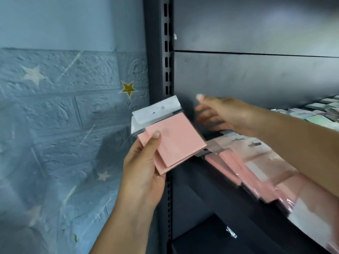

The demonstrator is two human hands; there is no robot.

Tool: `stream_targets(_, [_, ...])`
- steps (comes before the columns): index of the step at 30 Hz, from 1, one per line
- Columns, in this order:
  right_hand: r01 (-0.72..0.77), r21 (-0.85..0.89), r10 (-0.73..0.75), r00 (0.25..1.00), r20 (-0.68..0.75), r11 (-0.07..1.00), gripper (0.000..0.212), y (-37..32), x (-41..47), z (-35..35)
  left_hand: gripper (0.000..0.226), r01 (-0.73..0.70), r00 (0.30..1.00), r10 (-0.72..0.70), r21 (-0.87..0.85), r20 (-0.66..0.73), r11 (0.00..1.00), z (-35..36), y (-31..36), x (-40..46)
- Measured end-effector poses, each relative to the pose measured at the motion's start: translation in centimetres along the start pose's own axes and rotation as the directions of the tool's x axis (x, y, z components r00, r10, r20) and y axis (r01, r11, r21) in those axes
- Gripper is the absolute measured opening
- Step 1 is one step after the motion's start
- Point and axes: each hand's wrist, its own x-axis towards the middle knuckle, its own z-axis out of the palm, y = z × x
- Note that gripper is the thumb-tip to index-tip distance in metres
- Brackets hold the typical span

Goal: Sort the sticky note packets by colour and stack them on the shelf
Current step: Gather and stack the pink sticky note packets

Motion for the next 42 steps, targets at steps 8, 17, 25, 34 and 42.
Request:
stream_targets(8, [-0.200, -0.556, 0.234, 0.972, -0.010, 0.807, 0.040, 1.2, -0.3, -0.3, 0.019, -0.010, 0.997, 0.018, 0.105, -0.076, 0.994, -2.9, -0.1, -0.8])
stream_targets(17, [-0.173, -0.679, 0.188, 0.981, -0.052, 0.714, 0.050, 2.2, -1.7, -2.0, 0.017, 0.046, 0.993, -0.039, 0.058, -0.109, 0.997, -3.8, -0.5, -1.5])
stream_targets(25, [-0.283, -0.745, 0.408, 0.913, -0.015, 0.604, 0.042, 1.7, 0.1, -1.4, 0.018, 0.067, 0.992, -0.059, 0.074, -0.110, 0.995, -3.6, -1.0, -1.9])
stream_targets(34, [-0.218, -0.358, 0.276, 0.954, 0.118, 0.908, 0.011, 2.1, 1.6, -1.5, 0.017, 0.071, 0.992, -0.064, 0.057, -0.112, 0.996, -3.9, -0.8, -1.6])
stream_targets(42, [0.139, 0.426, -0.202, 0.974, 0.107, 0.894, 0.011, -0.9, -0.3, -3.3, 0.018, 0.080, 0.987, -0.067, 0.078, -0.147, 0.994, -3.2, -0.7, -1.5])
